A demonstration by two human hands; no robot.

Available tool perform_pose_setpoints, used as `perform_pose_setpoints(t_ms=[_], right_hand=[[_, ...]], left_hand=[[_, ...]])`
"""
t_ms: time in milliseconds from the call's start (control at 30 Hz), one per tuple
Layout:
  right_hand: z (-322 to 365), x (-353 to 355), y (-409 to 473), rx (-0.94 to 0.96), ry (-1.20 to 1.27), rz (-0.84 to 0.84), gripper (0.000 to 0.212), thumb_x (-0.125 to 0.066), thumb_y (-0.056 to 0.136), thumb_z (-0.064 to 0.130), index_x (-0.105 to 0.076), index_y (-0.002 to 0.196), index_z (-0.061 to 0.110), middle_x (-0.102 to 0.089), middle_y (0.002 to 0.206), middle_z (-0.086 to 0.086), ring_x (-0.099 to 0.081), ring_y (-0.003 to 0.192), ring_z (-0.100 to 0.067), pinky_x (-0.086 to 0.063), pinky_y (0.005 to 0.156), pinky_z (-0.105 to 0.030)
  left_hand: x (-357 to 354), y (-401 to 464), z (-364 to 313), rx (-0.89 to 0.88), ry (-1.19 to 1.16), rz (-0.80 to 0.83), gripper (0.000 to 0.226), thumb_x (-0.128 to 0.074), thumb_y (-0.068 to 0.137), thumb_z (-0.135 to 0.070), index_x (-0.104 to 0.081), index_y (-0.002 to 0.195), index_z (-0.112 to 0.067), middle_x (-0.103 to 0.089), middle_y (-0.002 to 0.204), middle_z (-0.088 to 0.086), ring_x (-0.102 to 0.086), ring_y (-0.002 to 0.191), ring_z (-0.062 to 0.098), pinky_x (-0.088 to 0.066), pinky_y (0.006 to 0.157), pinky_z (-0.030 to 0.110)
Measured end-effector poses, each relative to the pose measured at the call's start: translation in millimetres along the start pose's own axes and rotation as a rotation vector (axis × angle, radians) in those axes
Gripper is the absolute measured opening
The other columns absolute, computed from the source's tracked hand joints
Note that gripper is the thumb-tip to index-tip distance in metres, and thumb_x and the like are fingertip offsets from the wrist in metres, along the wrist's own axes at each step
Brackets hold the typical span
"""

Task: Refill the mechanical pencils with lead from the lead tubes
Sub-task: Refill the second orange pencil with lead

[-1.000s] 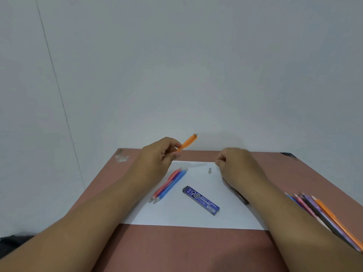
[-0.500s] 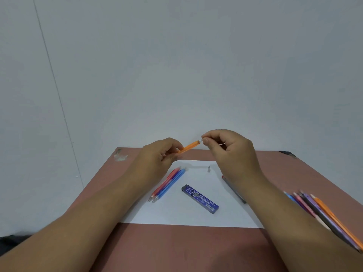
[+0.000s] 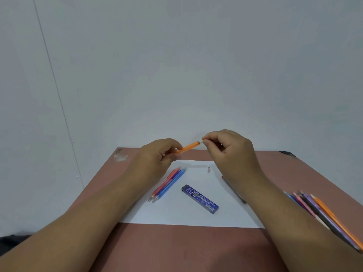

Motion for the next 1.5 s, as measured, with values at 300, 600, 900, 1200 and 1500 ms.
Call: perform_pose_setpoints(t_ms=[300, 600, 900, 1200, 1500], right_hand=[[0, -1, 2, -0.060, -0.019, 0.074, 0.014, -0.067, 0.094, 0.005, -0.078, 0.089, 0.012, -0.072, 0.085, 0.004, -0.060, 0.084, -0.008, -0.043, 0.069, -0.010], [-12, -5, -1, -0.403, 0.243, 0.094, 0.024, -0.067, 0.097, 0.021, -0.073, 0.120, 0.027, -0.072, 0.090, 0.006, -0.059, 0.074, 0.009, -0.041, 0.069, -0.003], [-43, -17, -6, -0.427, -0.320, 0.497, 0.011, -0.067, 0.094, 0.022, -0.078, 0.096, 0.024, -0.073, 0.101, 0.005, -0.064, 0.098, -0.015, -0.053, 0.087, -0.032], [-23, -4, 0, -0.588, 0.216, 0.068, 0.012, -0.071, 0.092, 0.017, -0.077, 0.087, 0.026, -0.073, 0.082, 0.012, -0.064, 0.070, -0.003, -0.046, 0.055, -0.011], [-5, -4, 1, -0.709, 0.702, -0.014, 0.012, -0.065, 0.096, 0.001, -0.074, 0.100, 0.008, -0.078, 0.086, -0.008, -0.072, 0.076, -0.016, -0.062, 0.075, -0.027]], left_hand=[[1, 1, 0, -0.043, 0.117, -0.005, 0.021, -0.067, 0.096, -0.014, -0.072, 0.109, -0.029, -0.068, 0.094, -0.012, -0.060, 0.086, 0.008, -0.055, 0.078, 0.032], [-1, 1, 2, -0.011, 0.037, -0.030, 0.021, -0.070, 0.093, -0.014, -0.073, 0.106, -0.031, -0.067, 0.090, -0.014, -0.061, 0.086, 0.005, -0.054, 0.076, 0.029], [-2, 2, 6, 0.036, 0.062, -0.017, 0.014, -0.070, 0.094, -0.025, -0.071, 0.103, -0.035, -0.064, 0.088, -0.013, -0.059, 0.084, 0.004, -0.054, 0.075, 0.032], [-2, 2, 6, 0.042, 0.041, -0.009, 0.019, -0.071, 0.093, -0.029, -0.063, 0.095, -0.046, -0.063, 0.087, -0.016, -0.059, 0.084, 0.004, -0.054, 0.073, 0.028], [-2, 2, 1, 0.020, 0.036, 0.015, 0.019, -0.072, 0.092, -0.029, -0.063, 0.095, -0.045, -0.064, 0.088, -0.014, -0.059, 0.085, 0.004, -0.056, 0.074, 0.030]])
Point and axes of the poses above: each hand's wrist, its own y-axis towards the middle knuckle, its own x-axis out of the back of the hand, z = x × y, the point moved 1 cm from there along y, towards the middle knuckle
